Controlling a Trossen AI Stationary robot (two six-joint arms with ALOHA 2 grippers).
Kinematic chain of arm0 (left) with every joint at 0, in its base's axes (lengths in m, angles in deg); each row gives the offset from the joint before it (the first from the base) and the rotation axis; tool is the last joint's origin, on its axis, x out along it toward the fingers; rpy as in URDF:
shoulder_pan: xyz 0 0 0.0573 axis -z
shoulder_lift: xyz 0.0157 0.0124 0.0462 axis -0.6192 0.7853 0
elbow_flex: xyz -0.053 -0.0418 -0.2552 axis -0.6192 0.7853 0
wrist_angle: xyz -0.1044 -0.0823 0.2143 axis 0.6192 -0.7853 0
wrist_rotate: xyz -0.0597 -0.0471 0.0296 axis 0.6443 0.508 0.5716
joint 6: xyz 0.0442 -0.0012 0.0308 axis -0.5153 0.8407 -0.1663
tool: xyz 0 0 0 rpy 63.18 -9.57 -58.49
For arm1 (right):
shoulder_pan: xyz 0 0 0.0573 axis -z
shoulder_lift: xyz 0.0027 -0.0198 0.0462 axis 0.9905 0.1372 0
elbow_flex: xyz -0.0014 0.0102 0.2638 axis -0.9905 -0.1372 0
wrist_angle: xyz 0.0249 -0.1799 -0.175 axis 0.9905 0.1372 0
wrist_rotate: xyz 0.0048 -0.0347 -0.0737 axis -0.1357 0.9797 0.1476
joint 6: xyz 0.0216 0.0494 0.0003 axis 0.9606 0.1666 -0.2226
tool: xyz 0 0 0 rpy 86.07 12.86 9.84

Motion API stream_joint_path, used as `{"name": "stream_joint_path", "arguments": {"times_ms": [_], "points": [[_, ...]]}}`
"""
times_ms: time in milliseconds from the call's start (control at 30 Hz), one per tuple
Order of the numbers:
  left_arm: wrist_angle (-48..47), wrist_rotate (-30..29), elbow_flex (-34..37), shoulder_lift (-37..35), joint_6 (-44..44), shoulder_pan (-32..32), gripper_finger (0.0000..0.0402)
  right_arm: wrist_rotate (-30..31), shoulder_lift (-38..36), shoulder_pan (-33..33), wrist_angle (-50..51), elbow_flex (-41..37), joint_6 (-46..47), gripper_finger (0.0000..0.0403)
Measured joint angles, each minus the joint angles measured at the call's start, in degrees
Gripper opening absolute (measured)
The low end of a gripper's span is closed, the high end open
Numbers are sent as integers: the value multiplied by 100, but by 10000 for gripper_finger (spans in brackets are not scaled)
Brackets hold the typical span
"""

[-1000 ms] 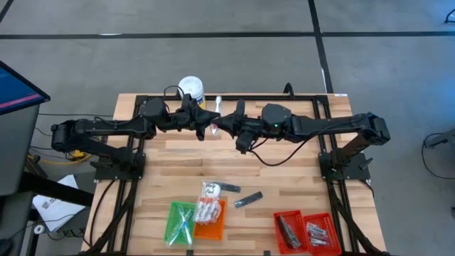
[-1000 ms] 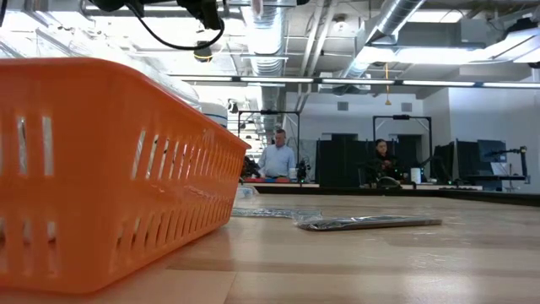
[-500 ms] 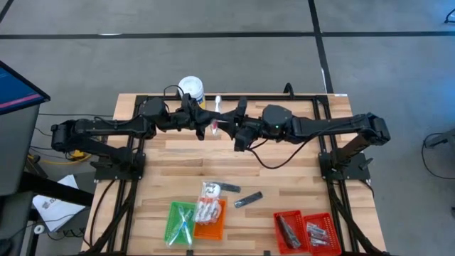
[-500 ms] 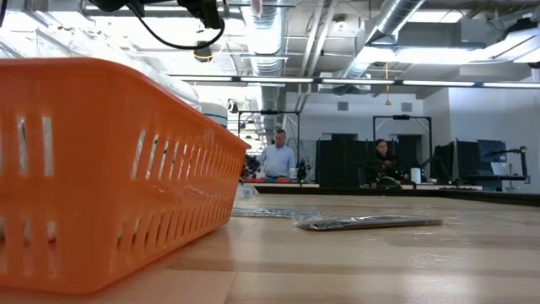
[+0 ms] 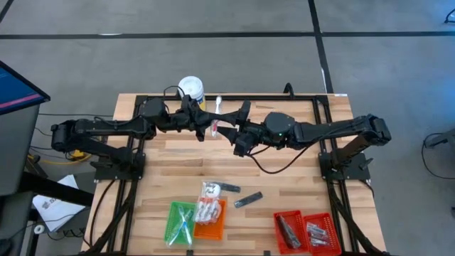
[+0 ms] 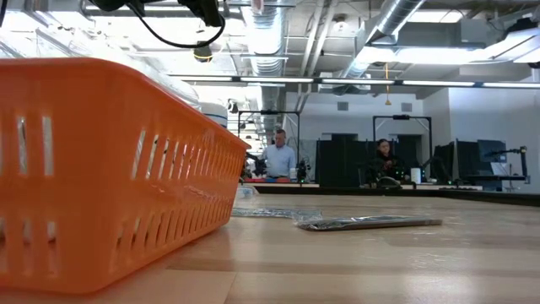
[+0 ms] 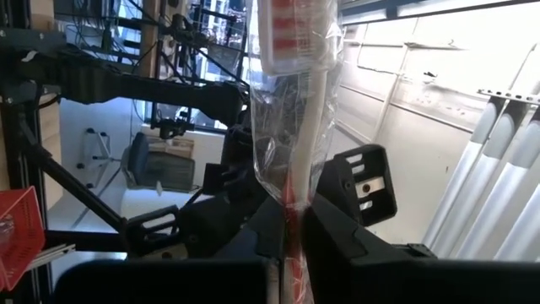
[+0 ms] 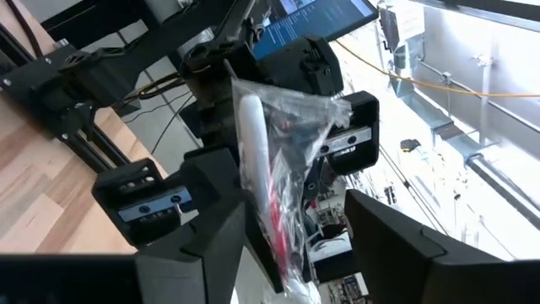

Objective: Pick & Place Travel size toiletries
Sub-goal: Put the orange toothbrush into the green basket

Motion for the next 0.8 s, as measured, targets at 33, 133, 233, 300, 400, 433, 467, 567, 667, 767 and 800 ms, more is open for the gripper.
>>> {"name": "stream_joint_path", "arguments": {"times_ms": [33,133,233,300,400,433,467,567,667,767,800], "points": [[3,-1,0,0,-24,0,14,24,0,-15,0,0,0,197],[27,-3,0,0,-50,0,14,214,0,-81,0,0,0,202],[42,-5,0,0,-50,0,14,440,0,-118,4,0,-1,204],[50,-5,0,0,-59,0,14,535,0,-143,7,0,0,203],[58,-7,0,0,-63,0,14,605,-39,-143,70,0,52,200],[60,-8,0,0,-63,0,14,607,-57,-143,66,0,136,198],[62,-9,0,0,-66,0,14,607,-68,-143,60,2,243,197],[70,-9,0,0,-91,0,14,559,-236,-143,258,-4,597,192],[83,-11,0,0,-100,0,14,318,-484,-143,497,2,996,188],[97,-3,0,0,-106,0,14,20,-744,-143,800,4,1399,183],[98,-1,0,0,-120,0,14,-38,-827,-143,924,4,1523,182]]}}
